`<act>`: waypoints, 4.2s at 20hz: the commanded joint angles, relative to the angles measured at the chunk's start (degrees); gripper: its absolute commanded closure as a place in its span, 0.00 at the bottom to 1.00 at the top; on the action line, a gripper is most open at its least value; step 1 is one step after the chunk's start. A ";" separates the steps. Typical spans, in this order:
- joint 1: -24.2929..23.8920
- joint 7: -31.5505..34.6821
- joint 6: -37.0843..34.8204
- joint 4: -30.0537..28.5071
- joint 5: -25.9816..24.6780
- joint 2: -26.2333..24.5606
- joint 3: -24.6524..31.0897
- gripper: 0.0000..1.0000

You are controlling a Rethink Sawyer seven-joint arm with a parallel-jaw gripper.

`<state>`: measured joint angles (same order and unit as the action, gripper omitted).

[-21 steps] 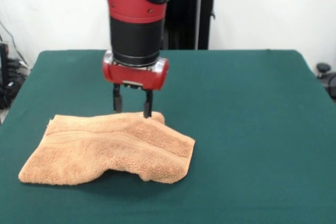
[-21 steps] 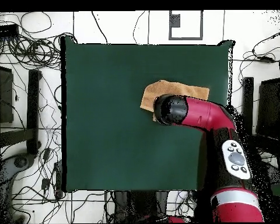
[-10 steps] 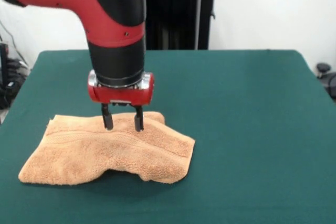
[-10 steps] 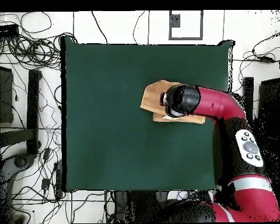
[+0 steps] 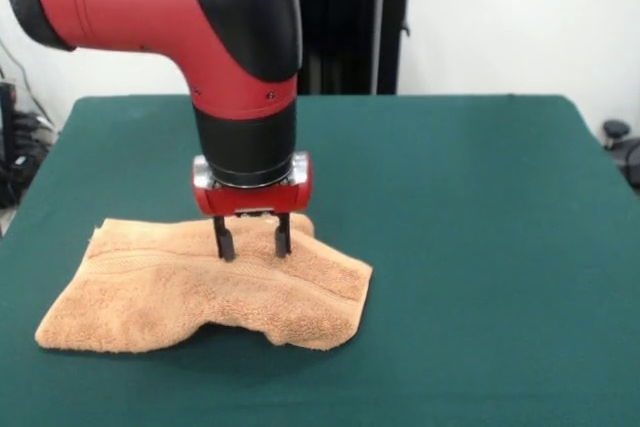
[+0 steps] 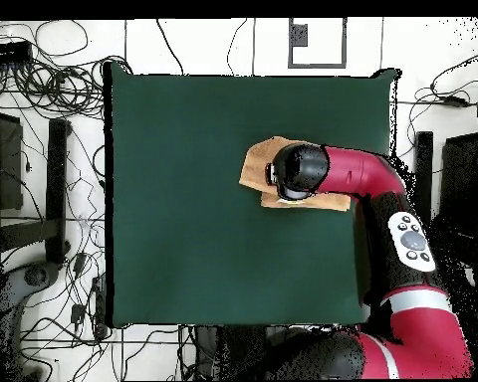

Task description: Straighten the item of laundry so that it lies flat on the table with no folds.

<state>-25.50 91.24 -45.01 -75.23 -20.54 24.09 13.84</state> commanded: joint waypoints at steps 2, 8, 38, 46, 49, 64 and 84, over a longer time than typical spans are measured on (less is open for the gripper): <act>9.72 25.81 1.91 -6.83 3.77 4.52 -8.57 0.00; 13.77 36.61 4.50 -9.21 9.12 5.34 -15.33 0.00; 16.39 54.39 2.43 -12.92 22.99 7.55 -30.00 0.00; 17.68 62.08 2.72 -7.84 27.87 5.04 -35.96 0.00; 17.77 63.41 5.21 -7.12 29.27 3.75 -36.34 0.00; 17.21 71.89 -0.87 3.32 33.97 -3.79 -41.91 0.00; 5.44 58.99 6.25 0.68 32.95 -2.61 -37.84 0.00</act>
<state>-19.50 146.10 -39.80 -71.31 11.71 20.70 -29.66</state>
